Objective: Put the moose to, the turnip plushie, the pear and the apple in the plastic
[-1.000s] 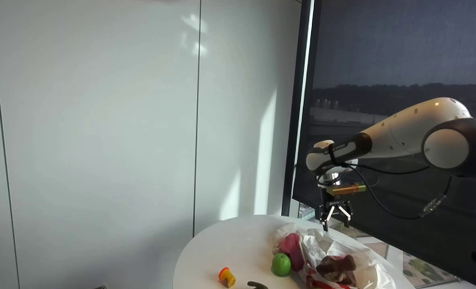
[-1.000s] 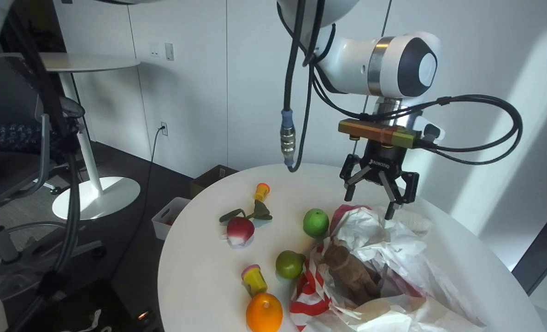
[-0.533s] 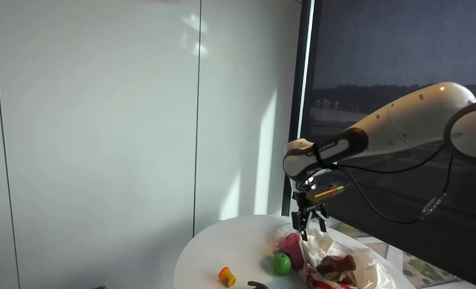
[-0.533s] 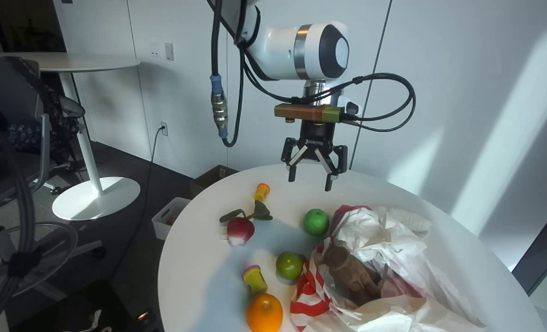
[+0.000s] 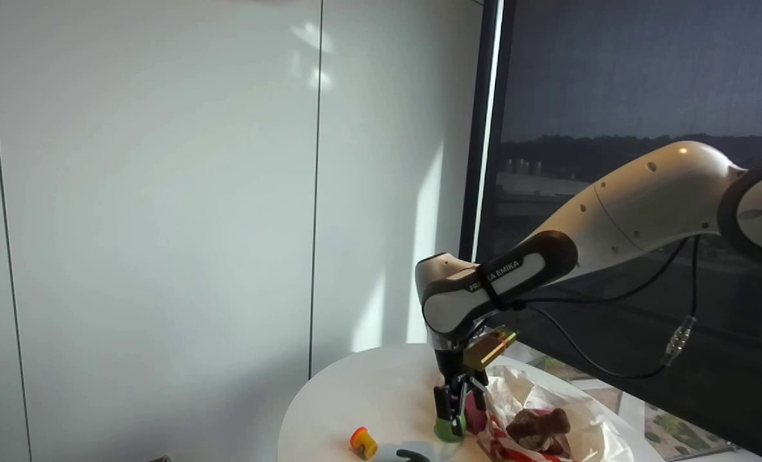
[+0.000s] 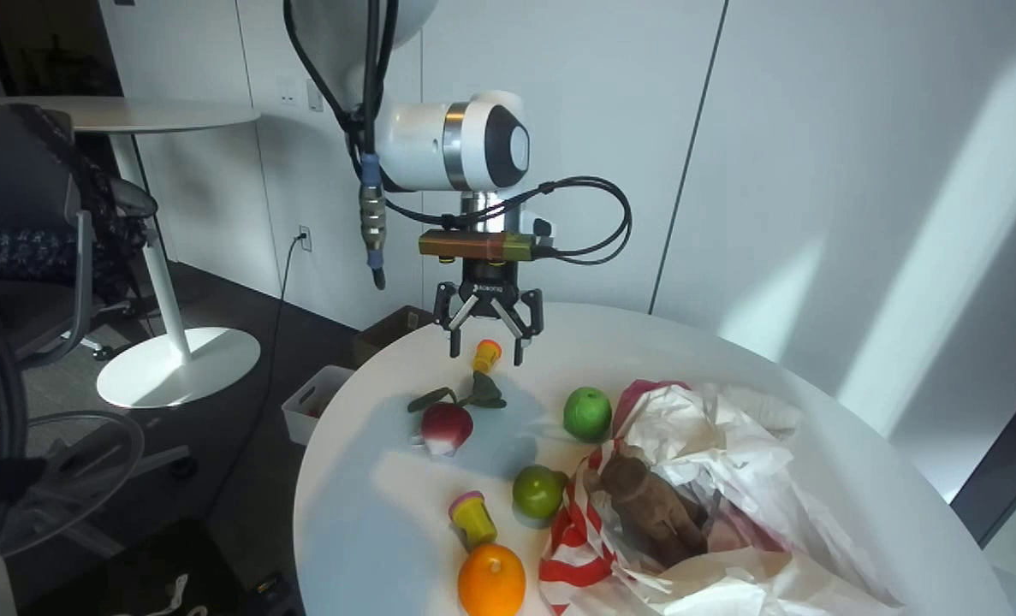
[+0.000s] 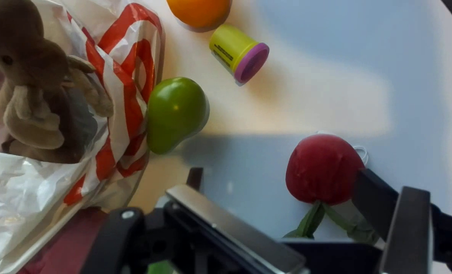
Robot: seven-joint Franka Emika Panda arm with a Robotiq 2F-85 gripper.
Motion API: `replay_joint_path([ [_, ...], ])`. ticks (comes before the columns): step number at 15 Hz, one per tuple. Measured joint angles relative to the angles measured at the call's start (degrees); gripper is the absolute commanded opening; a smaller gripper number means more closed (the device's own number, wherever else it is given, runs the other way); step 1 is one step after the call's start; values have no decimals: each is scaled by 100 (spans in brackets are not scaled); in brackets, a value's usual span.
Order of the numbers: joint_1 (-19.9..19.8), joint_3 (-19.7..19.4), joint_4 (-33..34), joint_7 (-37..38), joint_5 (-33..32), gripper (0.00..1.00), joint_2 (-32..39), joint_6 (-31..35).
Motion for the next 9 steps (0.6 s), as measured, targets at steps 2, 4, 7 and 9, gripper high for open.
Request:
replay_joint_path([
  [2, 174, 82, -209, 7, -234, 100, -24, 164],
  [4, 284, 135, -320, 11, -331, 100, -93, 226],
  [7, 301, 136, -364, 11, -342, 100, -166, 225],
  [9, 277, 135, -365, -10, -302, 100, -105, 241],
])
